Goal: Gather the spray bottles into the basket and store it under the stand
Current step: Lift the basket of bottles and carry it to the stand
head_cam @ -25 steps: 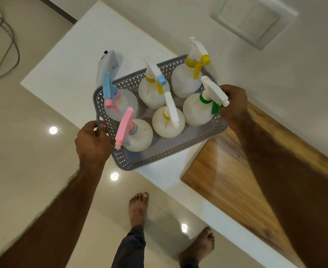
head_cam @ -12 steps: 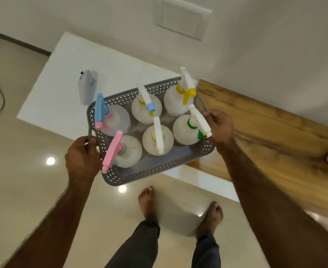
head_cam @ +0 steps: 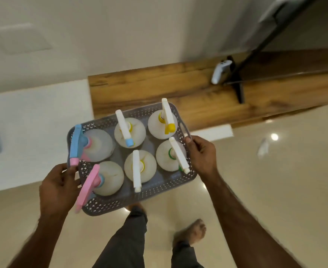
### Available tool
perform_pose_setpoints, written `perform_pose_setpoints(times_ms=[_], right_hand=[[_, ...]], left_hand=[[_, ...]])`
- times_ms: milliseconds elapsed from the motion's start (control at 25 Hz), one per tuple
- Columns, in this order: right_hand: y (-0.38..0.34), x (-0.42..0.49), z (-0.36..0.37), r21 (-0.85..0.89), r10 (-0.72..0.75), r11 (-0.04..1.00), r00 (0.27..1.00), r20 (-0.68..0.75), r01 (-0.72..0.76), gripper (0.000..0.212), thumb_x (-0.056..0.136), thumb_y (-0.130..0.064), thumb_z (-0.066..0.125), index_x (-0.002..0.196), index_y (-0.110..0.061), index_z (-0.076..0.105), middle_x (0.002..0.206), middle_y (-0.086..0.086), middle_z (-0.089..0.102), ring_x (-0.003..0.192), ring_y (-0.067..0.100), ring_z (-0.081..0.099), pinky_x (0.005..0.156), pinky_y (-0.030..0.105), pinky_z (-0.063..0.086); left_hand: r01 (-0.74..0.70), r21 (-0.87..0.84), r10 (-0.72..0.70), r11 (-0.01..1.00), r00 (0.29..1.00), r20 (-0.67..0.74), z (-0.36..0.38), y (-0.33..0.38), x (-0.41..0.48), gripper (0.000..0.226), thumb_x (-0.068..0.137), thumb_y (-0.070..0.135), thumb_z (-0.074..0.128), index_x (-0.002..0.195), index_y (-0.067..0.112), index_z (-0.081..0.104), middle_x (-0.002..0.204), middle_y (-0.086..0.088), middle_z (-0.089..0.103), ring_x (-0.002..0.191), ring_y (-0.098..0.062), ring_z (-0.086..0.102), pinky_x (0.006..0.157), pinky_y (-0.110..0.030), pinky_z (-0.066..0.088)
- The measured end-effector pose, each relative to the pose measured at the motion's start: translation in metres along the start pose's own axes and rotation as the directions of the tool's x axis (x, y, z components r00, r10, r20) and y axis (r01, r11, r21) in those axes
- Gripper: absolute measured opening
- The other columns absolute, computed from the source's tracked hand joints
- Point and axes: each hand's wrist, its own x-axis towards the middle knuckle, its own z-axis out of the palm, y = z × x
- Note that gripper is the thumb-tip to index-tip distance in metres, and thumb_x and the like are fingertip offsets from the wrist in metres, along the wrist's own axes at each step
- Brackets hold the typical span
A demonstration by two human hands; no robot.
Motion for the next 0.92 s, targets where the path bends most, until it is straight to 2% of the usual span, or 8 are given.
perform_pose_setpoints(times_ms=[120, 240, 360, 440, 520, 600, 760, 920], right_hand=[[0.052, -0.034, -0.083, 0.051, 0.091, 0.995, 0.989, -0.118, -0.086, 0.025, 0.100, -0.025, 0.059, 0.077, -0.021, 0.070, 0.063, -0.008, 0.065, 0.061, 0.009, 0.055, 0.058, 0.037, 0.048], [0.105, -0.071, -0.164, 0.105, 0.177, 0.982, 0.959, -0.222, -0.157, 0.032, 0.100, -0.023, 0.060, 0.071, -0.035, 0.065, 0.056, -0.019, 0.057, 0.056, 0.002, 0.048, 0.060, 0.027, 0.041], [0.152, -0.102, -0.231, 0.131, 0.260, 0.964, 0.921, -0.289, -0.231, 0.031, 0.099, -0.027, 0.061, 0.069, -0.035, 0.064, 0.055, -0.019, 0.057, 0.056, 0.004, 0.048, 0.061, 0.028, 0.041], [0.189, -0.120, -0.286, 0.135, 0.292, 0.956, 0.889, -0.354, -0.261, 0.024, 0.097, -0.032, 0.060, 0.075, -0.029, 0.069, 0.060, -0.014, 0.063, 0.060, 0.008, 0.054, 0.061, 0.034, 0.047], [0.223, -0.131, -0.329, 0.143, 0.324, 0.946, 0.853, -0.409, -0.290, 0.023, 0.094, -0.038, 0.059, 0.085, -0.023, 0.074, 0.069, -0.006, 0.071, 0.066, 0.018, 0.064, 0.068, 0.043, 0.055], [0.252, -0.133, -0.363, 0.140, 0.341, 0.940, 0.832, -0.438, -0.312, 0.027, 0.092, -0.043, 0.058, 0.089, -0.022, 0.076, 0.073, 0.001, 0.074, 0.072, 0.027, 0.069, 0.071, 0.049, 0.057], [0.287, -0.111, -0.412, 0.139, 0.381, 0.924, 0.822, -0.423, -0.357, 0.022, 0.097, -0.034, 0.060, 0.092, -0.023, 0.078, 0.081, 0.004, 0.077, 0.079, 0.029, 0.072, 0.074, 0.053, 0.059], [0.314, -0.058, -0.443, 0.146, 0.416, 0.909, 0.835, -0.360, -0.389, 0.021, 0.101, -0.022, 0.060, 0.091, -0.021, 0.079, 0.083, 0.008, 0.077, 0.077, 0.020, 0.067, 0.074, 0.048, 0.057]], left_hand=[[-0.100, 0.079, 0.089, 0.992, 0.988, 0.128, 0.062, 0.026, -0.045, 0.032, 0.110, 0.019, 0.053, 0.122, -0.006, 0.069, 0.099, -0.017, 0.069, 0.083, -0.039, 0.064, 0.077, -0.038, 0.044], [-0.221, 0.107, 0.189, 0.969, 0.950, 0.248, 0.129, 0.047, -0.098, 0.032, 0.109, 0.019, 0.053, 0.119, -0.007, 0.070, 0.102, -0.015, 0.069, 0.085, -0.039, 0.064, 0.079, -0.039, 0.046], [-0.284, 0.121, 0.234, 0.951, 0.919, 0.319, 0.189, 0.059, -0.143, 0.042, 0.108, 0.038, 0.057, 0.109, -0.001, 0.072, 0.093, -0.021, 0.072, 0.082, -0.044, 0.067, 0.075, -0.044, 0.049], [-0.326, 0.105, 0.271, 0.940, 0.895, 0.354, 0.238, 0.070, -0.180, 0.051, 0.099, 0.049, 0.053, 0.103, 0.002, 0.073, 0.086, -0.022, 0.073, 0.077, -0.041, 0.067, 0.073, -0.048, 0.053], [-0.341, 0.087, 0.286, 0.936, 0.881, 0.376, 0.286, 0.074, -0.209, 0.045, 0.102, 0.043, 0.058, 0.101, 0.001, 0.074, 0.085, -0.019, 0.075, 0.071, -0.032, 0.066, 0.068, -0.041, 0.052], [-0.341, 0.091, 0.283, 0.936, 0.878, 0.385, 0.330, 0.077, -0.229, 0.033, 0.108, 0.028, 0.060, 0.099, 0.000, 0.074, 0.086, -0.017, 0.075, 0.070, -0.019, 0.065, 0.064, -0.033, 0.050], [-0.302, 0.112, 0.234, 0.947, 0.883, 0.407, 0.401, 0.080, -0.239, 0.031, 0.108, 0.038, 0.057, 0.094, 0.013, 0.070, 0.085, -0.011, 0.075, 0.077, -0.036, 0.072, 0.073, -0.052, 0.062], [-0.221, 0.127, 0.157, 0.967, 0.908, 0.388, 0.468, 0.098, -0.233, 0.023, 0.107, 0.026, 0.057, 0.087, 0.018, 0.063, 0.077, 0.003, 0.070, 0.074, -0.031, 0.070, 0.075, -0.052, 0.063]])
